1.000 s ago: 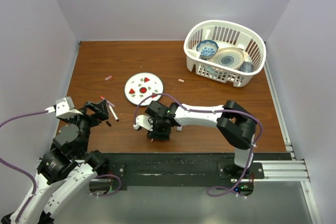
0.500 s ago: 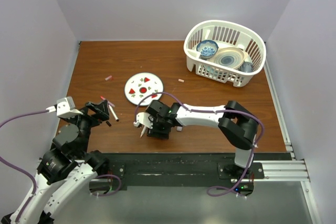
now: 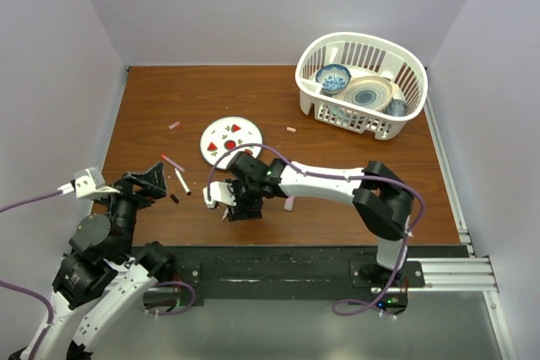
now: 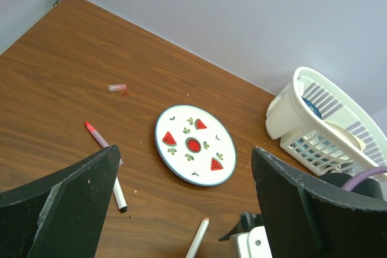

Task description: Insert the pens into the pen caps

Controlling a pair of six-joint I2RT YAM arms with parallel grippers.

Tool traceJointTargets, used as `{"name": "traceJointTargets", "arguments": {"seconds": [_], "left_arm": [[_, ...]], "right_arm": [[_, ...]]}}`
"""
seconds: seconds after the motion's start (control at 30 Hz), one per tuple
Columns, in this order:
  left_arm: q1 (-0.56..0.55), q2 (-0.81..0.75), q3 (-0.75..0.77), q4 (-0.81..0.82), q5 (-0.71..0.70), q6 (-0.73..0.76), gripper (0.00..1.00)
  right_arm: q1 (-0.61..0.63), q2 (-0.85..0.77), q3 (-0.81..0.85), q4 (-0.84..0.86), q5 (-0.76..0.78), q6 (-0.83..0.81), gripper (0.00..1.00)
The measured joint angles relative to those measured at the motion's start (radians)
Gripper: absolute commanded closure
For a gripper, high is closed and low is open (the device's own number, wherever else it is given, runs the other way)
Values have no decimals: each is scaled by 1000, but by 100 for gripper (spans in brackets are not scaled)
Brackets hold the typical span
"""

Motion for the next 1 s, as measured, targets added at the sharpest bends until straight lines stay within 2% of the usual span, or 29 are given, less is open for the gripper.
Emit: {"name": "traceJointTargets", "arguments": {"seconds": [0.37, 0.83, 0.93, 1.0], "left_arm": [[0, -12, 0, 0, -7, -1, 6], [0, -40, 0, -1, -16, -3, 8], [0, -40, 0, -1, -16, -3, 9], [0, -41, 0, -1, -15, -3, 9]], "right_arm": [[0, 174, 165, -7, -32, -101, 36], [0, 196, 162, -3, -23, -75, 44], [0, 207, 162, 6, -21, -63, 50], [0, 210, 162, 11, -18, -53, 58]]}}
